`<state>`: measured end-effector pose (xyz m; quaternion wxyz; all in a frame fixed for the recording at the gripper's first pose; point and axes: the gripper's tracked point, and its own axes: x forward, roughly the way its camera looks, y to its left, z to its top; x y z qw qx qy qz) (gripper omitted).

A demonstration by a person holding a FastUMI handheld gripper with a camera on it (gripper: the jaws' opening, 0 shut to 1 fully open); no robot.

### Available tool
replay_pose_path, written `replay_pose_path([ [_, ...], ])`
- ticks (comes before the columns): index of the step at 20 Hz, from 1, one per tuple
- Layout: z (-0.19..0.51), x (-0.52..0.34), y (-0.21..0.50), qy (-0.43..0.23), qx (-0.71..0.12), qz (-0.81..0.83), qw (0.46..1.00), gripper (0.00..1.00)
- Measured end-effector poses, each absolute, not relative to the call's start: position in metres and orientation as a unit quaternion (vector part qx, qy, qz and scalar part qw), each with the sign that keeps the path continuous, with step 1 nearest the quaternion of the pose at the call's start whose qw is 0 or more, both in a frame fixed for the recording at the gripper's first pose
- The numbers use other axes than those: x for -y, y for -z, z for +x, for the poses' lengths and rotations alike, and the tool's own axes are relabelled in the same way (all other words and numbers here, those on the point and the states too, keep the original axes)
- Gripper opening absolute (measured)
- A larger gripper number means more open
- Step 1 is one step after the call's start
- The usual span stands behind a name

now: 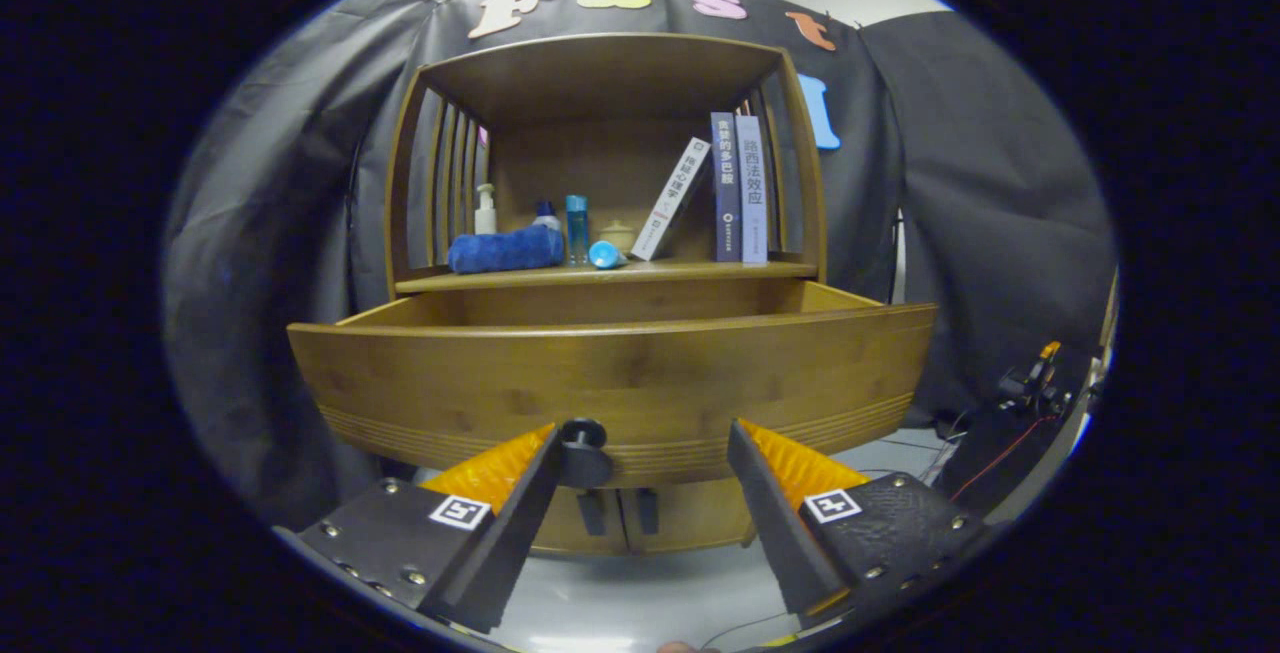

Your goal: Pull open the drawer, take out the items inside it, and place them on the countertop above the cabinet.

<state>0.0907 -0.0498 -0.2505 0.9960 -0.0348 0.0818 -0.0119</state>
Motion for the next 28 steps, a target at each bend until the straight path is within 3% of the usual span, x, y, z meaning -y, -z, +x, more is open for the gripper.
replay_pose_path([
  [8,0.126,0.032,0.270,0.003,-0.085,-0.045,0.995,0.98],
  [28,0.260,0.028,0.271,-0.024,0.028,0.002,0.999,0.98],
])
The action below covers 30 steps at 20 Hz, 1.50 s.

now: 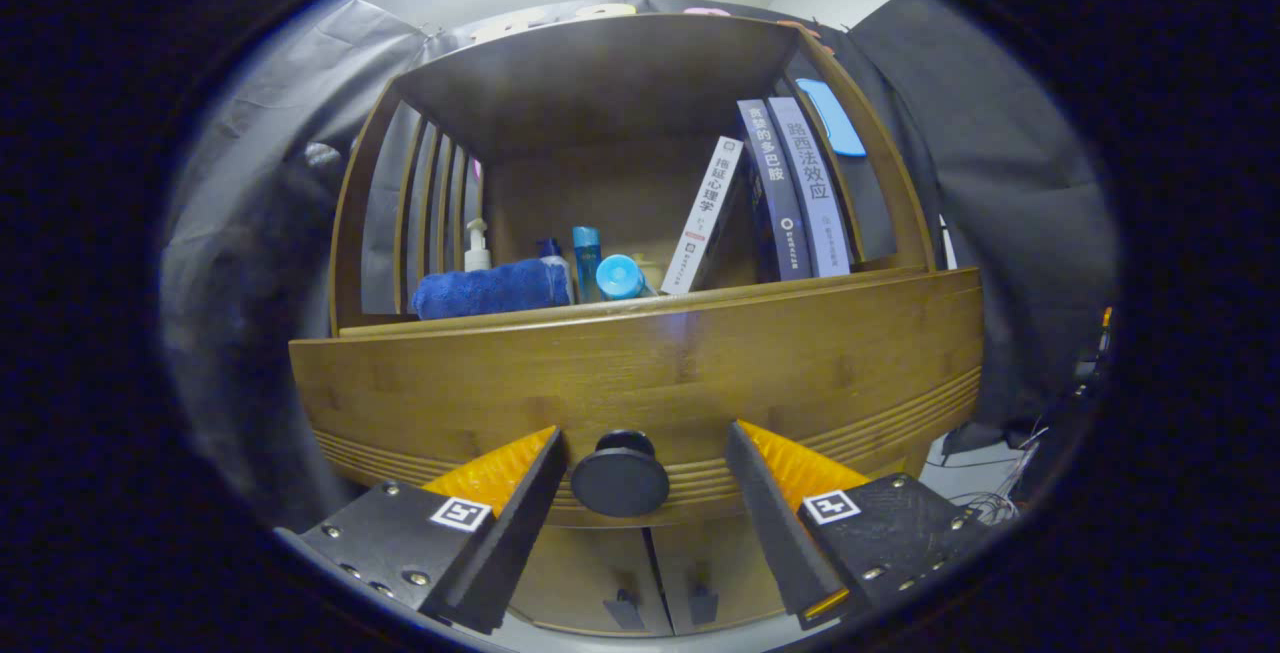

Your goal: Pull open the drawer, take out the items inside it, and place them on the countertop above the cabinet.

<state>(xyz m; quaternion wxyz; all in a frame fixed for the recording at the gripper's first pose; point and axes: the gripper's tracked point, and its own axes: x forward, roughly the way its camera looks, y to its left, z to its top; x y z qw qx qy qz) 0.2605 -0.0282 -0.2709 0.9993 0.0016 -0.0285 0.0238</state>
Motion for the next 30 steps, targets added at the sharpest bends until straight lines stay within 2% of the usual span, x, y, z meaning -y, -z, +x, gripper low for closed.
replay_pose_path([
  [8,0.286,0.026,0.273,-0.029,0.079,-0.014,0.996,0.98],
  [15,0.293,0.024,0.272,-0.026,0.083,-0.012,0.996,0.97],
  [19,0.292,0.026,0.275,-0.014,0.066,-0.009,0.998,0.97],
  [22,0.287,0.033,0.285,0.011,0.020,-0.012,1.000,0.98],
  [30,0.218,0.023,0.194,0.007,0.035,-0.010,0.999,0.99],
])
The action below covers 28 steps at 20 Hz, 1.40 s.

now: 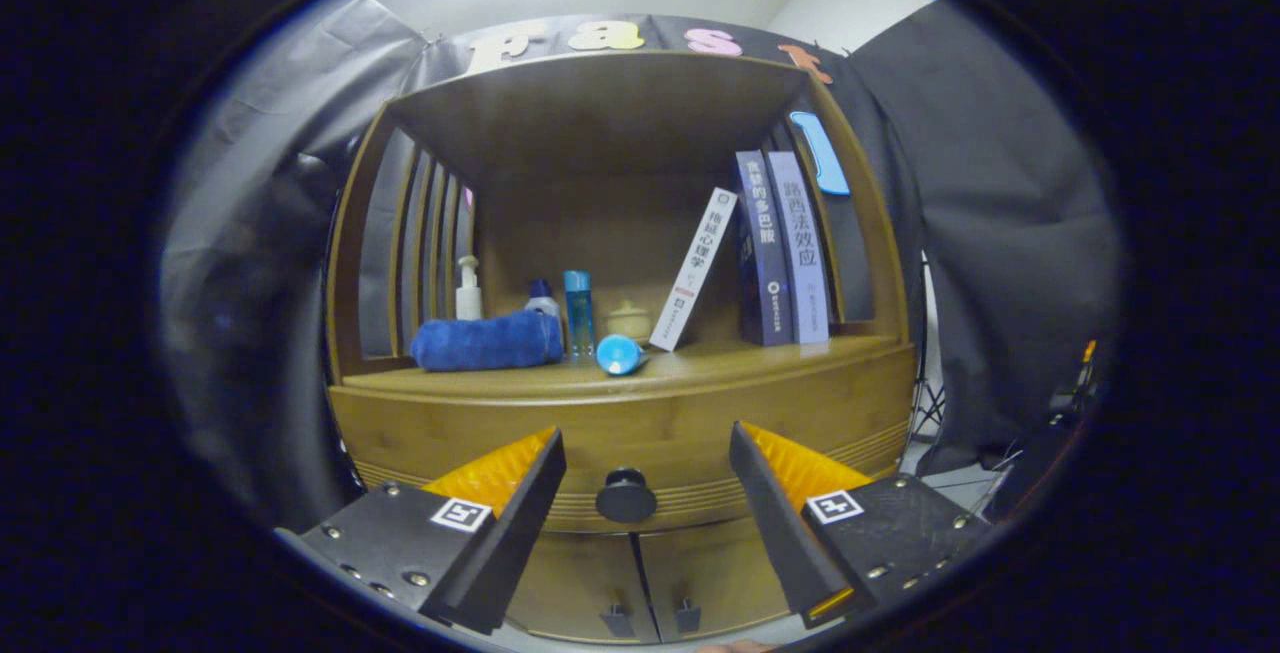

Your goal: Pull open the drawer, take out the items inside it, and place them on the countertop above the cabinet.

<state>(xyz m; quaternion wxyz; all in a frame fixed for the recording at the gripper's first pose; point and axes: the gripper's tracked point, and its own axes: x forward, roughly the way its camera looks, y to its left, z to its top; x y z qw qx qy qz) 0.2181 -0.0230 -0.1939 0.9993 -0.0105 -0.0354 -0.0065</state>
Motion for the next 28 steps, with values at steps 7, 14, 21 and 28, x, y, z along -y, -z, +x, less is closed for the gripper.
replay_pose_path([
  [7,0.134,0.004,0.134,-0.016,0.003,-0.081,0.997,0.99],
  [14,0.050,-0.007,0.053,-0.004,0.022,-0.119,0.993,0.97],
  [21,-0.011,-0.009,0.003,-0.035,0.002,-0.065,0.997,0.97],
  [28,-0.044,0.014,-0.016,-0.026,0.015,-0.037,0.999,0.97],
])
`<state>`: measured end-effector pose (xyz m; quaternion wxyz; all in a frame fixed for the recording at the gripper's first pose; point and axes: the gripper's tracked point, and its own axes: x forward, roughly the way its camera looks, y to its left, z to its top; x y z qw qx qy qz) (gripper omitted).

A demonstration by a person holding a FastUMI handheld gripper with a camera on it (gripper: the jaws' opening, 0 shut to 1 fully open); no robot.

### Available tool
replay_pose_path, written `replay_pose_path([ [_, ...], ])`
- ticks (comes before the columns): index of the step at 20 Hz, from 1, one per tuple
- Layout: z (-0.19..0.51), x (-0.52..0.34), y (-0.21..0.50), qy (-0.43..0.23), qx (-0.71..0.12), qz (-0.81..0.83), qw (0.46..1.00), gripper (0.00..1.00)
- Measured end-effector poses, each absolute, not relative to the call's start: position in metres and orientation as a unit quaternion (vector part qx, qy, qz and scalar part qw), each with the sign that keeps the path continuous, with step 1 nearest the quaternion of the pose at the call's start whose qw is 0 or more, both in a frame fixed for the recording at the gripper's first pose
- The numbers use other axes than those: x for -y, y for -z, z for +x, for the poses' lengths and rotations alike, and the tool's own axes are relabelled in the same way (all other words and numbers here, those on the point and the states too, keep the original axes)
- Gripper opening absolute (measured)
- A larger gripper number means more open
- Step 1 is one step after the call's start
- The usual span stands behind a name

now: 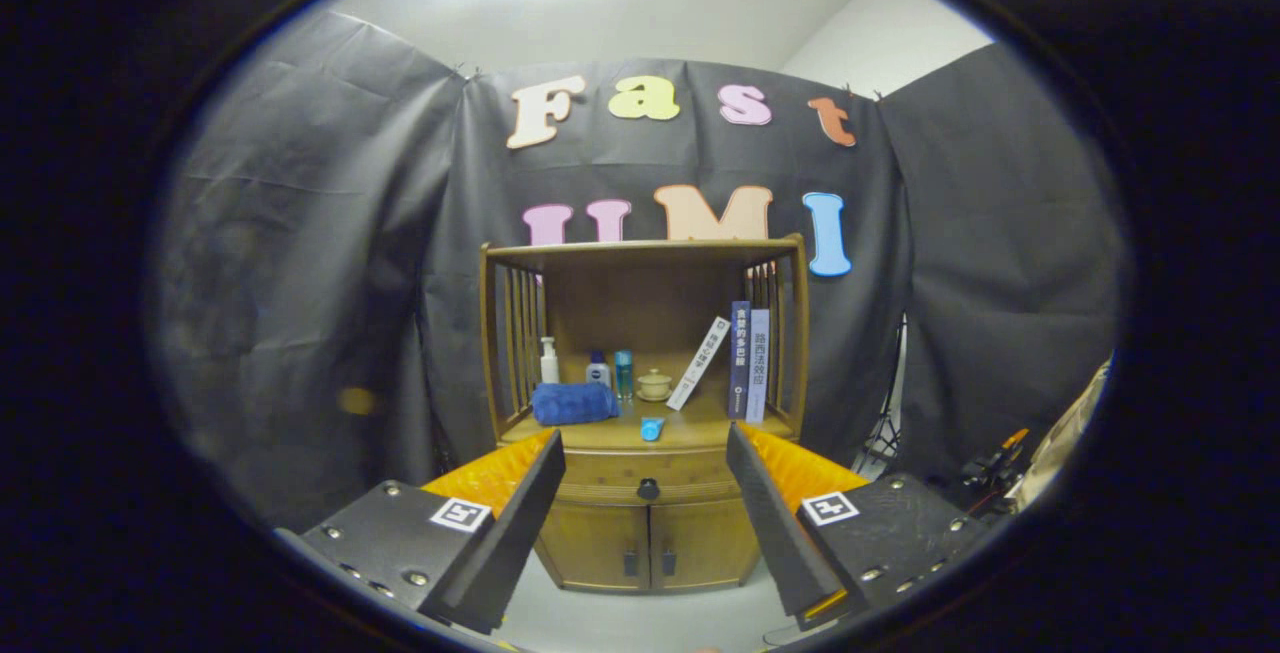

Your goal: Pull open the drawer, take out the items inside it, and place them on the countertop above the cabinet.

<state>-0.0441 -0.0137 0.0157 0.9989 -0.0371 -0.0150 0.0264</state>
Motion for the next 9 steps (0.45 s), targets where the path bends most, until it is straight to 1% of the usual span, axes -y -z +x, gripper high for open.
replay_pose_path([
  [6,-0.0459,0.0128,-0.0160,-0.021,0.024,-0.025,0.999,0.97],
  [9,-0.0476,0.0177,-0.0187,-0.007,0.039,-0.019,0.999,0.97],
])
